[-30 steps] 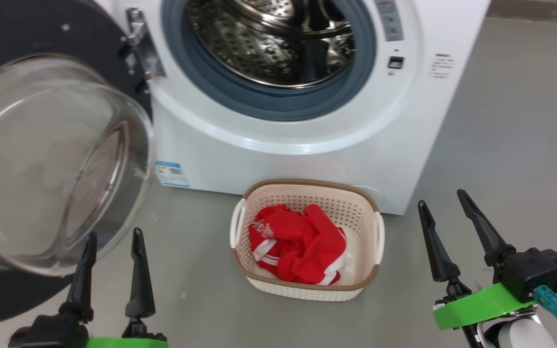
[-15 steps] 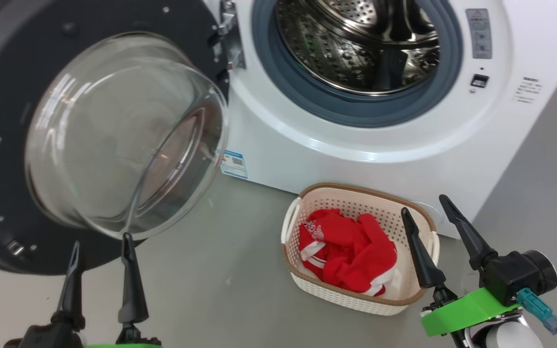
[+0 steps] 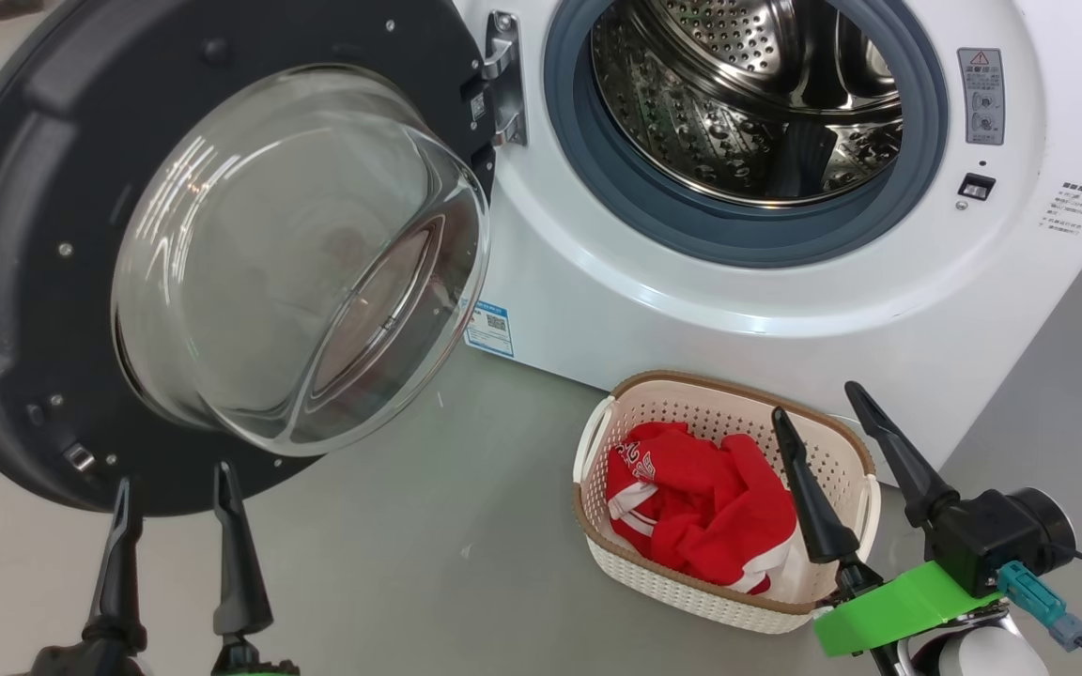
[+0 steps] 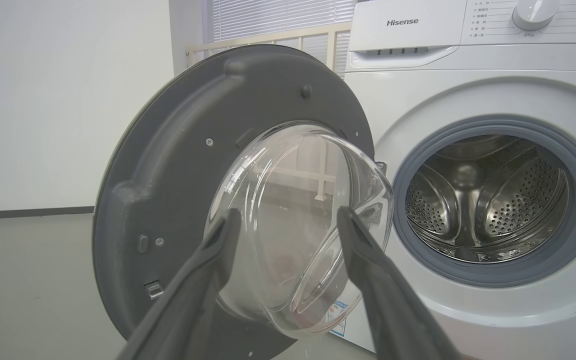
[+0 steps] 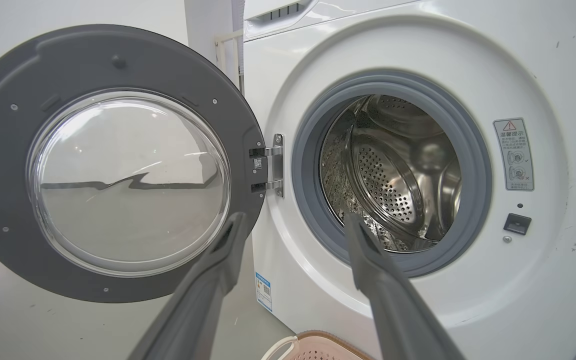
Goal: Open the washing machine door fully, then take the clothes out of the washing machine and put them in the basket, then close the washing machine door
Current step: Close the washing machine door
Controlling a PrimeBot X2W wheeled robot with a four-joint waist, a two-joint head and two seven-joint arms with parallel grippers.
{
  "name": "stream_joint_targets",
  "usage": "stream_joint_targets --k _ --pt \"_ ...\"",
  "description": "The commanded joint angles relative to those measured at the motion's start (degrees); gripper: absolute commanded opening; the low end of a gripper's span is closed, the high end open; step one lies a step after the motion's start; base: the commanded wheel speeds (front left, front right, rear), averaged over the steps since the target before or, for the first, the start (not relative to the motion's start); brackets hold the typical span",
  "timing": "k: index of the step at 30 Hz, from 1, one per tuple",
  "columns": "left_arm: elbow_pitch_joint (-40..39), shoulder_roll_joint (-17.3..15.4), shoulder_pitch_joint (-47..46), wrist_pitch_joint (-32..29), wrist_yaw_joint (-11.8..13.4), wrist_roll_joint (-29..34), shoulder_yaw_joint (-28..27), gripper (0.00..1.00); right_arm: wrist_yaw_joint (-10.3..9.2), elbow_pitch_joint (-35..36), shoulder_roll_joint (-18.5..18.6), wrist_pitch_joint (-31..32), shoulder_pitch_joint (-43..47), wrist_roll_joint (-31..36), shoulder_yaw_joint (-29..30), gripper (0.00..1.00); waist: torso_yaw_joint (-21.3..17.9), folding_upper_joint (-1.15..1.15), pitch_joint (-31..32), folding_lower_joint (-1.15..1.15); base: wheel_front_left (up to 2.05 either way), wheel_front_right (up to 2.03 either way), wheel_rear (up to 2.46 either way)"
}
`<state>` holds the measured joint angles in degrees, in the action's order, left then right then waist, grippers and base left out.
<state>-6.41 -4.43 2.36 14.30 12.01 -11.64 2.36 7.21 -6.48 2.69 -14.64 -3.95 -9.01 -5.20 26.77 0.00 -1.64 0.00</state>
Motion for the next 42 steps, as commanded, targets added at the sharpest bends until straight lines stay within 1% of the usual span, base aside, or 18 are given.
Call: stream_joint_targets --k 1,4,5,6,7,12,16,19,22,23,25,28,31,33,36,39,42 --pt "-1.73 -0.65 -0.96 0.64 0.19 -0.29 -2.11 1.0 0.28 1.15 0.19 -0.36 -1.67 0.21 -1.49 1.0 -0.13 0.0 0.0 0.0 0.0 0.0 0.0" --pt "-1.85 -0.55 -0.91 0.64 0.26 -0.63 -2.24 1.0 0.28 0.98 0.19 -0.36 -1.62 0.06 -1.56 1.0 -0.29 0.0 0.08 0.0 0.0 0.0 0.0" --pt "-2.04 -0.5 -0.96 0.65 0.35 -0.71 -2.36 0.87 0.28 0.85 0.19 -0.36 -1.57 -0.07 -1.58 1.0 -0.38 0.0 0.16 0.0 0.0 0.0 0.0" --pt "-2.36 -0.45 -1.11 0.66 0.47 -0.71 -2.57 0.27 0.28 0.72 0.19 -0.36 -1.55 -0.19 -1.62 1.0 -0.47 0.0 0.25 0.0 0.0 0.0 0.0" --pt "-2.79 -0.48 -1.29 0.67 0.55 -0.48 -2.81 0.0 0.28 0.64 0.19 -0.36 -1.53 -0.3 -1.66 1.0 -0.6 0.0 0.28 0.0 0.0 0.0 0.0" --pt "-7.99 -0.67 -3.32 0.68 1.13 2.11 -5.58 0.0 0.28 0.5 0.19 -0.36 -1.44 -0.66 -1.36 1.0 -1.09 0.0 0.45 0.0 0.0 0.0 0.0" --pt "-12.63 -1.2 -6.28 0.69 1.09 3.71 -9.25 0.0 0.28 0.52 0.19 -0.36 -1.38 -0.72 -1.19 1.0 -1.54 0.0 0.75 0.0 0.0 0.0 0.0" --pt "-13.94 -1.86 -8.74 0.69 0.29 3.21 -12.52 0.0 0.28 0.49 0.19 -0.36 -1.33 -0.74 -1.03 1.0 -2.01 0.0 0.99 0.0 0.0 0.0 0.0" --pt "-13.34 -2.82 -12.0 0.69 -1.25 0.96 -16.75 0.0 0.28 0.47 0.19 -0.36 -1.22 -0.8 -0.88 1.0 -2.46 0.0 1.17 0.0 0.0 0.0 0.0" --pt "-12.02 -3.79 -14.74 0.69 -2.53 -0.67 -19.97 0.0 0.28 0.49 0.19 -0.3 -1.12 -0.74 -0.8 1.0 -2.74 0.0 1.17 0.0 0.0 0.0 0.0" --pt "-10.26 -4.46 -17.48 0.69 -3.83 -2.54 -22.8 0.0 0.28 0.54 0.19 -0.16 -1.1 -0.68 -0.81 1.0 -3.13 0.0 1.14 0.0 0.0 0.0 0.0" --pt "-6.57 -4.78 -21.85 0.69 -6.33 -7.32 -27.56 0.0 0.28 0.86 0.19 0.11 -1.25 -0.35 -0.74 1.0 -3.85 0.0 0.72 0.0 0.0 0.0 0.0" --pt "-1.57 -4.81 -25.98 0.7 -8.53 -11.72 -31.23 0.0 0.28 1.22 0.19 0.35 -1.31 0.02 -0.56 1.0 -4.3 0.0 0.41 0.0 0.0 0.0 0.0" --pt "3.23 -5.02 -28.61 0.7 -9.73 -15.31 -33.24 0.0 0.28 1.4 0.19 0.53 -1.35 0.23 -0.49 1.0 -4.6 0.0 0.25 0.0 0.0 0.0 0.0" --pt "10.72 -5.95 -32.97 0.0 -10.7 -20.99 -36.01 0.0 0.28 1.62 0.19 0.76 -1.35 0.47 -0.37 1.0 -4.93 0.0 0.12 0.0 0.0 0.0 0.0" --pt "17.78 -8.12 -36.82 -1.28 -11.0 -24.57 -38.12 0.0 0.28 1.77 0.19 0.93 -1.28 0.58 -0.35 1.0 -5.2 0.0 0.14 0.0 0.0 0.0 0.0" --pt "24.56 -9.98 -40.52 -4.52 -10.87 -28.26 -39.55 0.0 0.28 1.85 0.19 1.08 -1.09 0.68 -0.37 1.0 -5.33 0.0 0.26 0.0 0.0 0.0 0.0"
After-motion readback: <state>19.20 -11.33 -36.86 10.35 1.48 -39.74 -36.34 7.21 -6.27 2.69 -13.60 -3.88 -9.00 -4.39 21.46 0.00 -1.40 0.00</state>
